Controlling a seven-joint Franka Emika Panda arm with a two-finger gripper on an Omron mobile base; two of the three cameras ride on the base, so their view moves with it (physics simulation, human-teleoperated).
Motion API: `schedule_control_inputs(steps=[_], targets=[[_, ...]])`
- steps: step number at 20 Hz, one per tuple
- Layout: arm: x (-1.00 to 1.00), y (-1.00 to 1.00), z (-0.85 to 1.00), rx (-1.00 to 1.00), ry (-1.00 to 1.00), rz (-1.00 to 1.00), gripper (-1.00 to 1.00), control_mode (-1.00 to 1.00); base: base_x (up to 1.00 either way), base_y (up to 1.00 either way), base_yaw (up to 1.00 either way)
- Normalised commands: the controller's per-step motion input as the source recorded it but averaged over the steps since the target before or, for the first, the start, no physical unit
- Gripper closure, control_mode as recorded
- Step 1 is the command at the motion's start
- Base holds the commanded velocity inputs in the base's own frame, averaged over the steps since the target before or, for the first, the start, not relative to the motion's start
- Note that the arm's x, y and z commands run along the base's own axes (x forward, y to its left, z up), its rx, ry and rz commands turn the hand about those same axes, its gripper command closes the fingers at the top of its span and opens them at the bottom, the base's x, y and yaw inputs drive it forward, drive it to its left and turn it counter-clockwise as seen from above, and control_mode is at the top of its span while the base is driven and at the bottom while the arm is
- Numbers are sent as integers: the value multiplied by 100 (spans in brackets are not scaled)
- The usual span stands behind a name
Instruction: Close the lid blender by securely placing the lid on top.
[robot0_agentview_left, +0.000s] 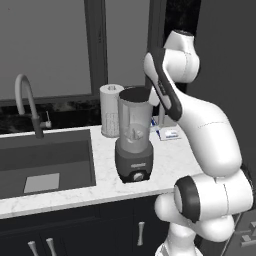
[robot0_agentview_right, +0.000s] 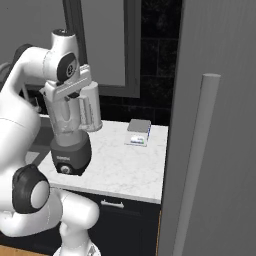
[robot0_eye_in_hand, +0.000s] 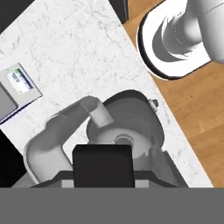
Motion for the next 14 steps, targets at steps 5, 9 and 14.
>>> schedule_control_inputs(steps=[5, 9, 14], targets=[[-32, 0, -10, -3, 16, -13, -100, -100, 0, 0, 0], [-53, -12, 0, -1, 5, -16, -100, -100, 0, 0, 0], [-69, -33, 0, 0, 0, -20, -100, -100, 0, 0, 0]])
